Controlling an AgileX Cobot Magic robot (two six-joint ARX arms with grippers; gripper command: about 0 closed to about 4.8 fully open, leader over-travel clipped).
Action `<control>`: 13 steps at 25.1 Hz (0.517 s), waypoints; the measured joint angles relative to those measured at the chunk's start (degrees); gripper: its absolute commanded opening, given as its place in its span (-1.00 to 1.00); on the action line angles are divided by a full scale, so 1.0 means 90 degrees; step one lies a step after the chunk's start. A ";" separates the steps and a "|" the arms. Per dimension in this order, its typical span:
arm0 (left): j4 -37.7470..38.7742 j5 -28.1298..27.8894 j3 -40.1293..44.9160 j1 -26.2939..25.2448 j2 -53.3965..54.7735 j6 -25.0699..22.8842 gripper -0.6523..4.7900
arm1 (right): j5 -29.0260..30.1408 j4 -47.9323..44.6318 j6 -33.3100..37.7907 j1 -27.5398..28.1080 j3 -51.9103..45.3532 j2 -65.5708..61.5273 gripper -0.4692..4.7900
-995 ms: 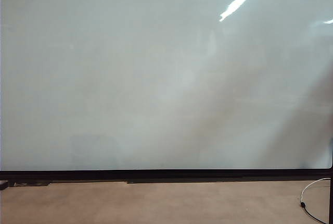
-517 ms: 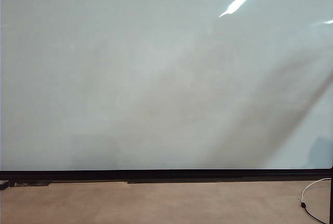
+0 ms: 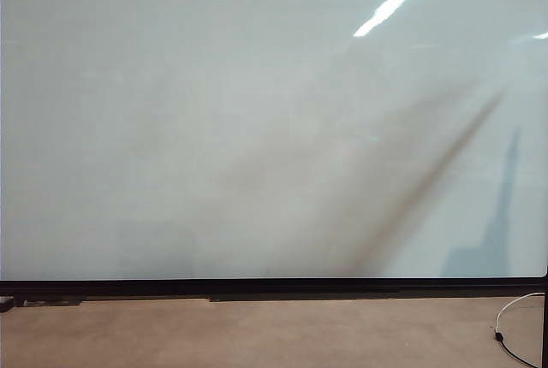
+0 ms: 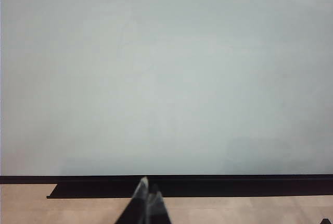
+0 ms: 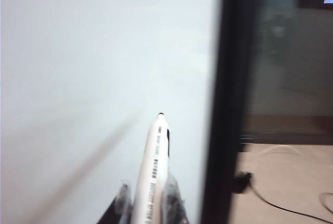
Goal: Pick up the pen on the shelf to the right of the whiteboard and draw a rectangle.
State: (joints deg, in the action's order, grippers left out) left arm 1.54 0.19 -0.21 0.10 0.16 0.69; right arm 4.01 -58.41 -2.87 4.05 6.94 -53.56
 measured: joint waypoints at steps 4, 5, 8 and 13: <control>0.0000 0.0000 0.0000 0.0000 0.0000 0.0000 -0.78 | 0.0066 0.0126 -0.0345 -0.0517 0.0017 -0.0015 -0.85; 0.0000 0.0000 0.0000 0.0000 0.0000 0.0000 -0.78 | 0.0080 0.0194 -0.0549 -0.0835 0.0017 -0.0015 -0.85; 0.0000 0.0000 0.0000 0.0000 0.0000 0.0002 -0.78 | 0.0114 0.0406 -0.0882 -0.1399 0.0027 -0.0017 -0.85; 0.0000 0.0000 0.0000 0.0000 0.0000 0.0002 -0.78 | 0.0202 0.1175 -0.1178 -0.2081 0.0491 -0.0129 -0.85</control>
State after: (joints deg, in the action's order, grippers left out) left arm 1.54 0.19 -0.21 0.10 0.16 0.71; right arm 5.82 -47.83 -13.47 -14.68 11.35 -54.72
